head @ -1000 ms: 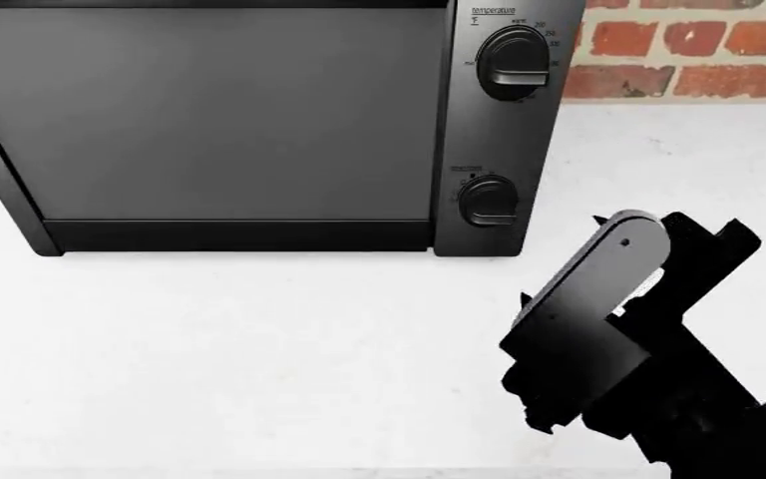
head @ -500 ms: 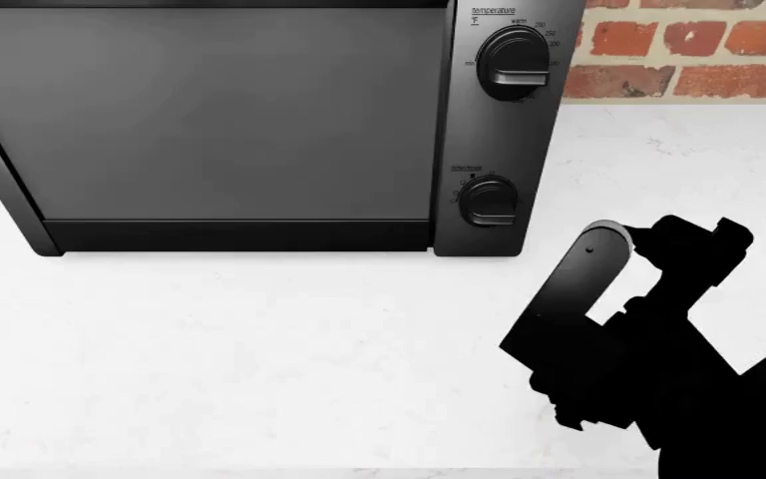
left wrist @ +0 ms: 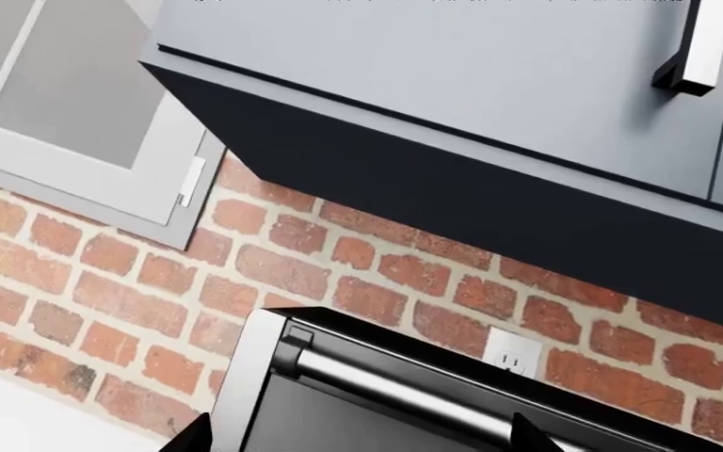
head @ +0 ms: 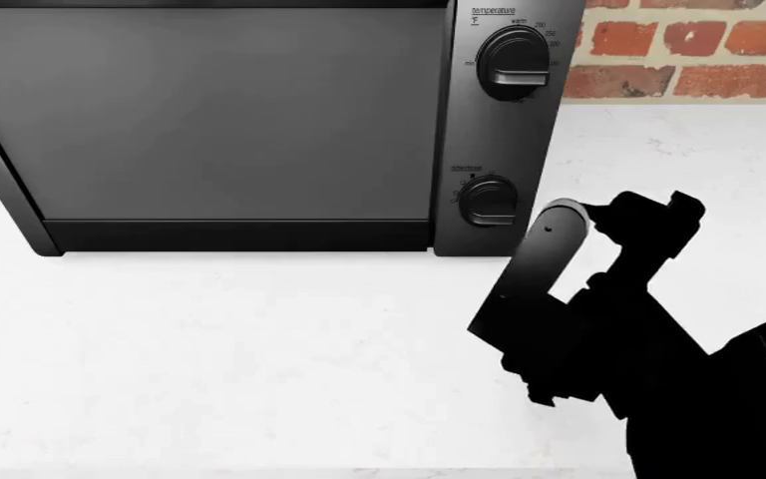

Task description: Turn on the toaster oven by setting the timer.

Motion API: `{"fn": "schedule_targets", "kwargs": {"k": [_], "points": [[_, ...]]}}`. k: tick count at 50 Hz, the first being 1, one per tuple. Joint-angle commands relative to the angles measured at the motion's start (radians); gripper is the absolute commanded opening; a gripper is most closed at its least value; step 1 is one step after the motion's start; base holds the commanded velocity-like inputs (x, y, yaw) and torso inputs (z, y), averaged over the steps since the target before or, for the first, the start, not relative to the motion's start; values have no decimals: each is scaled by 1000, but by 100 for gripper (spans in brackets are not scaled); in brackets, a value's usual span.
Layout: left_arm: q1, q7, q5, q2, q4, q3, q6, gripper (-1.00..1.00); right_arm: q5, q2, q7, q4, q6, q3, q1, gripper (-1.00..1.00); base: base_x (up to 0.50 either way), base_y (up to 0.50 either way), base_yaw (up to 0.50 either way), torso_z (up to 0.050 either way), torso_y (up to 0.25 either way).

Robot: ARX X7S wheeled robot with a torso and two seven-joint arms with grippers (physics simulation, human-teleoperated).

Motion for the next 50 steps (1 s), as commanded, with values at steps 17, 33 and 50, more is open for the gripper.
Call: {"fn": "schedule_targets", "kwargs": {"k": [17, 33, 50], "points": [[17, -2, -12, -8, 3, -9, 18, 100, -86, -49, -54, 27, -57, -74, -17, 100, 0, 0, 0, 0, 0], [24, -1, -11, -10, 3, -8, 25, 100, -49, -38, -20, 40, -81, -82, 1, 100, 0, 0, 0, 0, 0], [35, 7, -11, -13, 7, -14, 31, 100, -173, -69, -130, 60, -102, -102, 16, 100, 0, 0, 0, 0, 0]]}}
